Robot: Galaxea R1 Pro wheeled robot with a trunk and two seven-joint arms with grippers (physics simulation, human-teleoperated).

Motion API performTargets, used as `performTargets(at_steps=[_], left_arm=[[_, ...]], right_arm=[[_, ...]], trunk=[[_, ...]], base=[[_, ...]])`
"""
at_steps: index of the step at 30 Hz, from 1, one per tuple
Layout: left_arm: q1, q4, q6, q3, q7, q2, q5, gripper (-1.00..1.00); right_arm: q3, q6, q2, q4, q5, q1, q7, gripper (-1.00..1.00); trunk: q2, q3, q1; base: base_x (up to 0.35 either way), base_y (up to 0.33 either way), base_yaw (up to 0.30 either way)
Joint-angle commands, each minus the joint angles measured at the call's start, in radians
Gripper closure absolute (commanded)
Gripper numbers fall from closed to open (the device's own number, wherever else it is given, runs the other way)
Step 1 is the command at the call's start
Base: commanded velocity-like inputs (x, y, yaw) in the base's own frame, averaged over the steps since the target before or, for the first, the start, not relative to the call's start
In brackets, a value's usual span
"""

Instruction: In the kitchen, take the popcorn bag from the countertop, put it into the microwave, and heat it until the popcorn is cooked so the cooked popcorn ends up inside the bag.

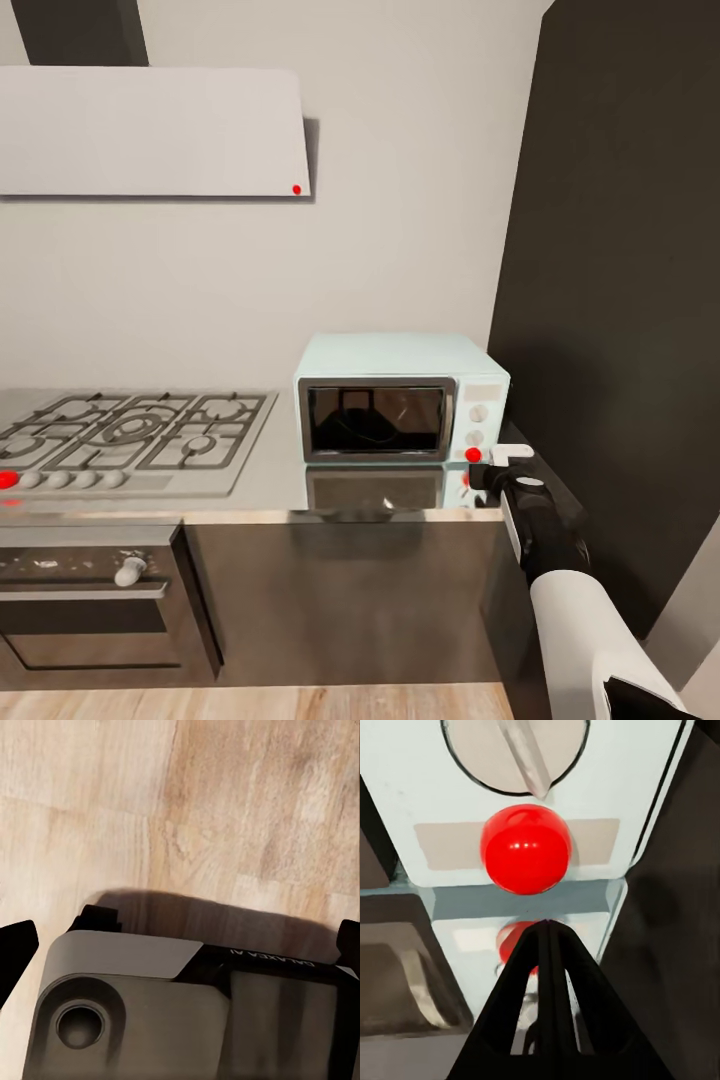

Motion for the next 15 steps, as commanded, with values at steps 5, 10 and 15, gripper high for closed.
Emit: performTargets(at_steps=[5,10,15], left_arm=[[-0.001,0.002,-0.004,-0.008,-0.004,0.000,0.011,-1.00],[-0.001,0.002,-0.004,-0.008,-0.004,0.000,0.011,-1.00],[-0.001,0.002,-0.004,-0.008,-0.004,0.000,0.011,-1.00]], right_arm=[[-0.005,0.003,0.001,-0.002,0.011,-0.001,0.009,1.00],[-0.005,0.003,0.002,-0.002,0.011,-0.001,0.010,1.00],[-0.006,0.003,0.002,-0.002,0.010,-0.001,0.010,1.00]], trunk=[[-0.001,-0.001,0.000],[-0.001,-0.001,0.000],[-0.001,-0.001,0.000]], base=[[0.217,0.000,0.000],[0.215,0.000,0.000],[0.087,0.000,0.000]])
